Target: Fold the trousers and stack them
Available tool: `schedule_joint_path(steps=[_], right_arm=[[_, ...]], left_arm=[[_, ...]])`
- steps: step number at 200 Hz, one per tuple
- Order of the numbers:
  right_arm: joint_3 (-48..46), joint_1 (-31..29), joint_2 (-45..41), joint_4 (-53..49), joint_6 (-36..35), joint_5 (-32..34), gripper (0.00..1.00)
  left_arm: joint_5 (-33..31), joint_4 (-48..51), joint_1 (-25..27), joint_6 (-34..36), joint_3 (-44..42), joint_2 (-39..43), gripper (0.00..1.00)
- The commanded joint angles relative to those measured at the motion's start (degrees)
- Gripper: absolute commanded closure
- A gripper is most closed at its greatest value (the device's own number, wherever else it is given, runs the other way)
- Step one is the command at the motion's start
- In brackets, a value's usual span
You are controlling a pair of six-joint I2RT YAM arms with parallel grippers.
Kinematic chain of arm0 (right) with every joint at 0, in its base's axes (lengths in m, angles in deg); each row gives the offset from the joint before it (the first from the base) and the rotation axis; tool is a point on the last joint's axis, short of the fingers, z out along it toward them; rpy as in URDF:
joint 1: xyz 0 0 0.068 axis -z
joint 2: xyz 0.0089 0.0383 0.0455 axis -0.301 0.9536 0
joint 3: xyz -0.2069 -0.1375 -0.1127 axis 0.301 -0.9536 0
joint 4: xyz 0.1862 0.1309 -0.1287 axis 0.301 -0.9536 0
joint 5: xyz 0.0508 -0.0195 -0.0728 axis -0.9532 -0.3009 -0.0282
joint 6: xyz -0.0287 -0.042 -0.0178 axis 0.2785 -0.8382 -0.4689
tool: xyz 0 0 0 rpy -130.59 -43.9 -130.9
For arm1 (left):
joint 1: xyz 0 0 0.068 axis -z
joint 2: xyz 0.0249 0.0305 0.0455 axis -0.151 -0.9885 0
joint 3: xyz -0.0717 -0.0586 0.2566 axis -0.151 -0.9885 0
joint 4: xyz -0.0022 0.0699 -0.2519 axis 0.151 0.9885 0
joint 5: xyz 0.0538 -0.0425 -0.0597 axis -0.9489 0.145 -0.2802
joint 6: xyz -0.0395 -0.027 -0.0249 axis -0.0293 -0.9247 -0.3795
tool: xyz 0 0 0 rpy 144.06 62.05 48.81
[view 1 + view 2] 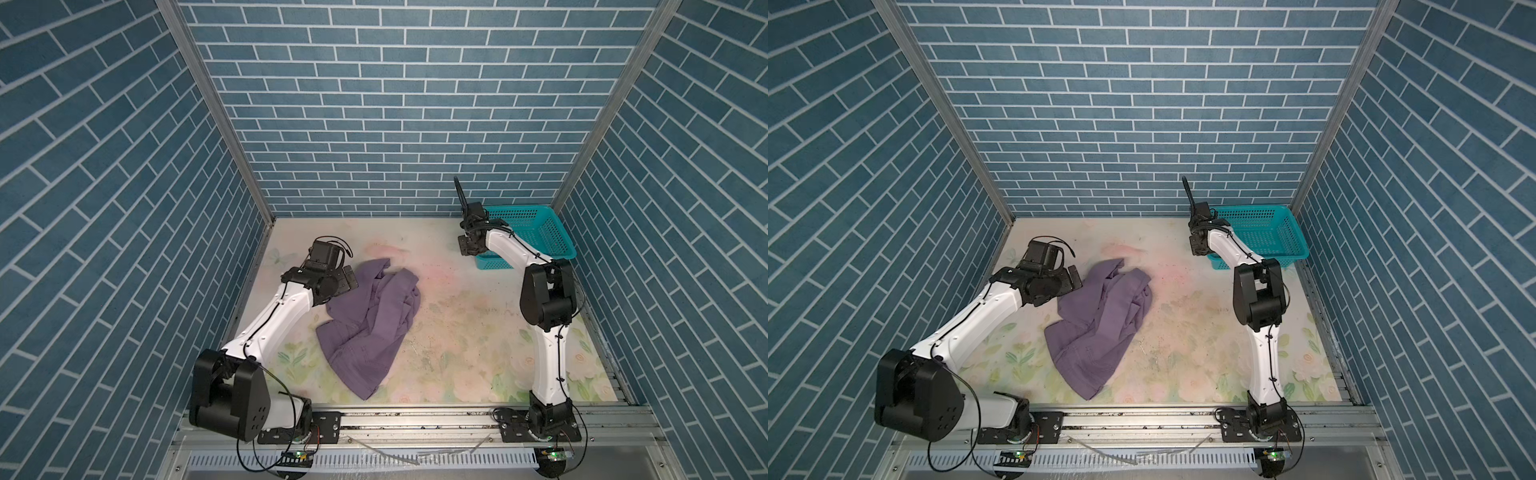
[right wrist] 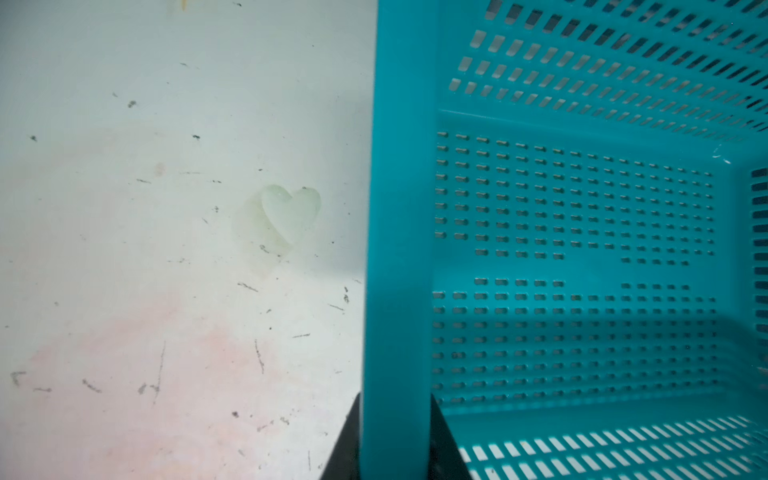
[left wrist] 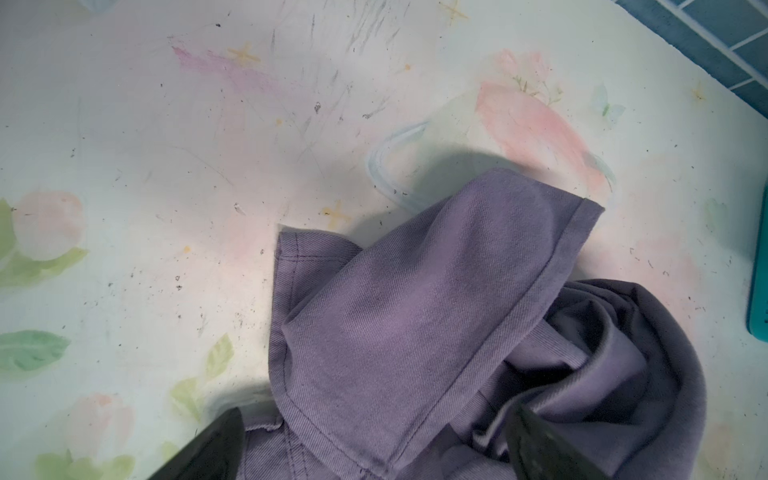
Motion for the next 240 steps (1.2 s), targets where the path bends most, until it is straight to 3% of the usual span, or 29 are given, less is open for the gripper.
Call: schedule_joint_path(steps=[1,34,68,82,88,104,120,137,149,172,200,212,228,240], right_arm=[[-1.35,-0.14,1.07,-1.08,-3.07,0.52,0.87],[-1.32,-0.22,-2.15,-1.68,0.38,-1.57,0.50],[-4.66,-2.83,-10.13,0.06,2.40,-6.80,0.37],[-5.42,-7.39,-12.64,-0.24,0.48,-3.37,0.30],[-5.65,-9.57,-13.40,-0.61,-0.35,-1.29,0.22],[-6.44,-15.80,-15.56,-0.85,-0.45,0.90,0.16],[-6.82,-20.30,-16.74,0.23,2.68,-3.53,0.16],[-6.76,-23.89,-16.11,2.69,6.27,-13.55,0.19],[-6.20,-26.16,-14.51,4.23,8.81,-18.74,0.20],[-4.93,-29.29,-10.40,4.73,11.67,-20.06,0.21],[-5.15,-30.31,-5.52,4.58,14.79,-23.88,0.21],[-7.08,-30.15,-4.51,6.00,16.56,-25.11,0.21],[-9.75,-29.23,-3.72,7.79,19.12,-26.77,0.33],[-12.85,-27.87,-4.07,8.62,21.17,-27.42,0.60]], left_arm=[[0.75,0.36,-0.26,-0.57,1.36,-0.27,0.01],[1.28,1.48,-0.18,-0.74,0.18,2.87,0.01],[-4.98,6.43,-0.18,-1.46,-3.81,12.25,0.01],[-7.37,8.33,-0.26,-1.56,-5.91,16.24,0.01],[-8.07,9.16,-0.35,-1.61,-6.66,17.59,0.01],[-8.40,11.39,-0.44,-1.84,-8.30,19.93,0.01],[-7.80,13.36,-0.53,-2.89,-9.80,20.62,0.01],[-6.85,13.41,-0.58,-4.02,-12.87,20.24,0.01],[-5.91,12.55,-0.70,-4.21,-15.18,19.90,0.11],[-5.11,11.81,-0.79,-5.85,-18.93,20.49,0.14],[-5.05,10.93,-1.30,-7.40,-22.87,21.52,0.03],[-4.63,9.92,-2.12,-7.56,-24.19,21.28,0.11],[-2.41,7.55,-3.51,-7.07,-25.41,20.16,0.19],[-1.79,5.88,-4.16,-6.83,-25.87,19.08,0.20]])
